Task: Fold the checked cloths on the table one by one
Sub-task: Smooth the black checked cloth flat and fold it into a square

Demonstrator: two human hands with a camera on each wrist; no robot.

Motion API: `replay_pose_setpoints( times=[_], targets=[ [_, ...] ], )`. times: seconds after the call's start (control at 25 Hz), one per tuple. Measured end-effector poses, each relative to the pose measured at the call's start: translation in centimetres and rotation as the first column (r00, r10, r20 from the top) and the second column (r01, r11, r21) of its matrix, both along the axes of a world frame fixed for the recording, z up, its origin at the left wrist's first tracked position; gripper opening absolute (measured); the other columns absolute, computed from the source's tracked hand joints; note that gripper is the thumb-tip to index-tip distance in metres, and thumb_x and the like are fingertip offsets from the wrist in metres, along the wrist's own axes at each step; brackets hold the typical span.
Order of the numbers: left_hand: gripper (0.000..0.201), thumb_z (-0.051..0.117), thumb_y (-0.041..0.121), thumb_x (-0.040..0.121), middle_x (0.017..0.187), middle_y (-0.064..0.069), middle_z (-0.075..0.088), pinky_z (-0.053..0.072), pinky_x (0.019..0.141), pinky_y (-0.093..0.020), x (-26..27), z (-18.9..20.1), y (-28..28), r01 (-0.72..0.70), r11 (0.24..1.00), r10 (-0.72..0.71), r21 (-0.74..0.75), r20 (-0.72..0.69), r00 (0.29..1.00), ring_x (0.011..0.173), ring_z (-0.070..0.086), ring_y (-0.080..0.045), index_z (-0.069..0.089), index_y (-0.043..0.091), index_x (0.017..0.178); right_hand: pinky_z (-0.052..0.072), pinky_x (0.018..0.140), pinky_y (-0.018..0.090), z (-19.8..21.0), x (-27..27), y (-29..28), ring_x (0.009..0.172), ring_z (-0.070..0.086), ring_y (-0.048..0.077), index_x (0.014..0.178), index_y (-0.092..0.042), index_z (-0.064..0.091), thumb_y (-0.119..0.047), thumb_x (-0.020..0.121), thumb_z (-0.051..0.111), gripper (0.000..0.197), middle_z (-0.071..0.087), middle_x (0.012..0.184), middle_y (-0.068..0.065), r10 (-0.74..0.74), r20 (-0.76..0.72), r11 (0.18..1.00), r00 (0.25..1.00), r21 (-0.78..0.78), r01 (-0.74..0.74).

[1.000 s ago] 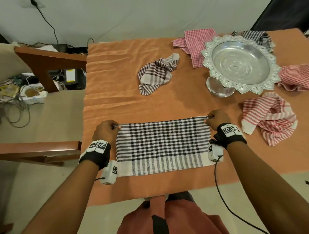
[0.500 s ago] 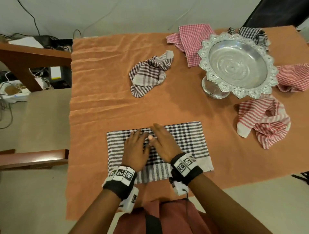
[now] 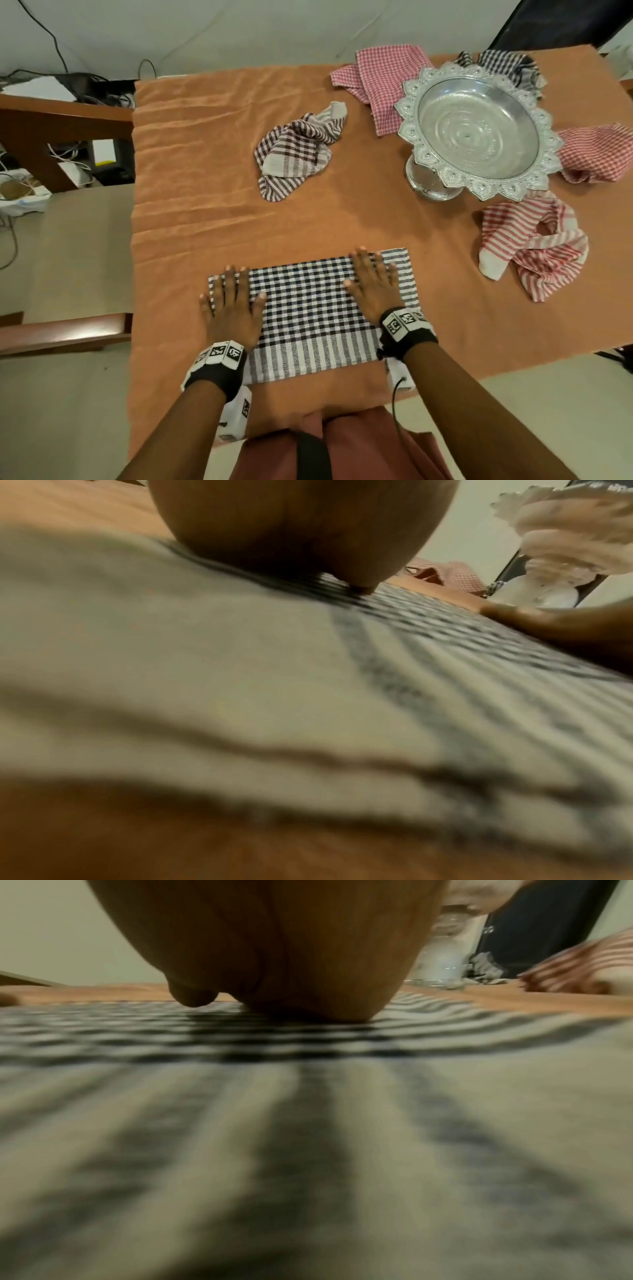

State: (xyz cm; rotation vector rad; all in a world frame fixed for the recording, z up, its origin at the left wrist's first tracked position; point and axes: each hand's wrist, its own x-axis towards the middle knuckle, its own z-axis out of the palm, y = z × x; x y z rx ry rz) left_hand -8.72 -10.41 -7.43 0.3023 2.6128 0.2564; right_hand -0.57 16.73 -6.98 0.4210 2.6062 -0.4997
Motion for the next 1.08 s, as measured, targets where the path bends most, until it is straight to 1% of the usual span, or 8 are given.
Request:
replay_pose_setpoints(
  times=[0.12,0.28,0.48,0.6,0.72,0.8,0.96,1.08],
  targets=[
    [0.069,0.015,0.06,0.096,0.154,0.006,-0.03,-0.014,0.116,-0.045,-1.1,0.1,-1.7,0.003,0.999,-0.001,-0.036,0.043,0.999,0.144,-0.026,-0.025,-0.017,0.032,0.15,-0.017,0.114,0.046,0.0,1.3,4.1,0.144,-0.023,0.022,0.148,-0.036,-0.017,-0.063,0.088,0.004,0.069,-0.027,0.153,-0.01,-0.097,0.043,0.993,0.994,0.066,0.094],
    [0.069,0.014,0.059,0.097,0.154,0.001,-0.031,-0.012,0.116,-0.051,-1.5,0.6,-1.2,0.032,0.997,-0.028,-0.068,0.062,0.998,0.143,-0.026,-0.03,-0.017,0.028,0.151,-0.015,0.115,0.05,0.8,0.7,3.7,0.144,-0.025,0.028,0.15,-0.033,-0.013,-0.056,0.098,0.019,0.065,-0.023,0.158,-0.004,-0.143,0.088,0.988,0.986,0.064,0.138],
    [0.068,0.015,0.054,0.095,0.16,-0.009,-0.005,-0.012,0.114,-0.05,2.2,1.8,0.0,0.237,0.971,-0.222,0.035,-0.248,0.943,0.147,-0.006,-0.032,0.017,0.019,0.153,-0.003,0.118,0.05,3.6,-0.4,-1.3,0.147,-0.014,0.03,0.153,-0.021,0.01,-0.045,0.099,0.036,0.064,-0.015,0.16,0.006,-0.398,-0.078,0.915,0.914,0.029,0.402],
    [0.068,0.016,0.052,0.093,0.159,-0.009,0.003,-0.02,0.112,-0.041,6.2,1.3,1.6,0.244,0.965,-0.217,0.092,-0.235,0.947,0.146,0.001,-0.031,0.025,0.017,0.15,-0.006,0.118,0.045,3.7,0.7,-7.7,0.147,-0.012,0.026,0.153,-0.022,0.008,-0.053,0.099,0.024,0.065,-0.01,0.161,0.003,-0.193,-0.169,0.975,0.966,-0.142,0.17],
    [0.063,0.026,0.041,0.091,0.155,-0.015,0.024,-0.001,0.115,-0.046,8.3,0.0,2.3,0.251,0.965,-0.238,0.07,-0.158,0.958,0.141,0.024,-0.037,0.036,0.012,0.146,-0.007,0.118,0.049,1.5,3.2,-11.7,0.148,-0.01,0.025,0.153,-0.026,0.008,-0.058,0.089,0.001,0.073,-0.006,0.161,0.001,0.056,-0.113,0.991,0.992,-0.115,-0.069],
    [0.06,0.026,0.041,0.093,0.153,-0.014,0.031,0.011,0.112,-0.051,9.0,-1.0,1.8,0.287,0.957,-0.278,0.041,-0.15,0.949,0.139,0.03,-0.037,0.036,0.013,0.146,-0.004,0.118,0.052,-0.1,4.4,-12.0,0.148,-0.009,0.023,0.153,-0.027,0.008,-0.059,0.093,-0.001,0.068,-0.003,0.161,0.001,0.118,-0.109,0.992,0.987,-0.031,-0.122],
    [0.067,0.01,0.062,0.095,0.159,-0.002,0.013,-0.006,0.116,-0.044,8.7,-1.3,-0.8,0.253,0.968,-0.25,-0.008,-0.168,0.953,0.147,0.01,-0.029,0.02,0.027,0.151,-0.014,0.116,0.048,-0.5,5.3,-10.3,0.148,-0.012,0.023,0.152,-0.03,0.001,-0.069,0.087,-0.004,0.076,-0.011,0.159,-0.006,0.159,-0.117,0.987,0.98,0.033,-0.156],
    [0.071,0.007,0.068,0.089,0.16,0.003,-0.008,-0.016,0.115,-0.041,8.1,-1.0,-2.9,0.127,0.99,-0.135,-0.054,-0.187,0.973,0.147,-0.009,-0.023,0.004,0.036,0.152,-0.027,0.11,0.039,-0.7,7.7,-5.6,0.142,-0.028,0.02,0.149,-0.033,-0.014,-0.07,0.086,-0.002,0.074,-0.028,0.152,-0.009,0.012,-0.057,0.996,0.998,0.091,-0.007]
  ],
)
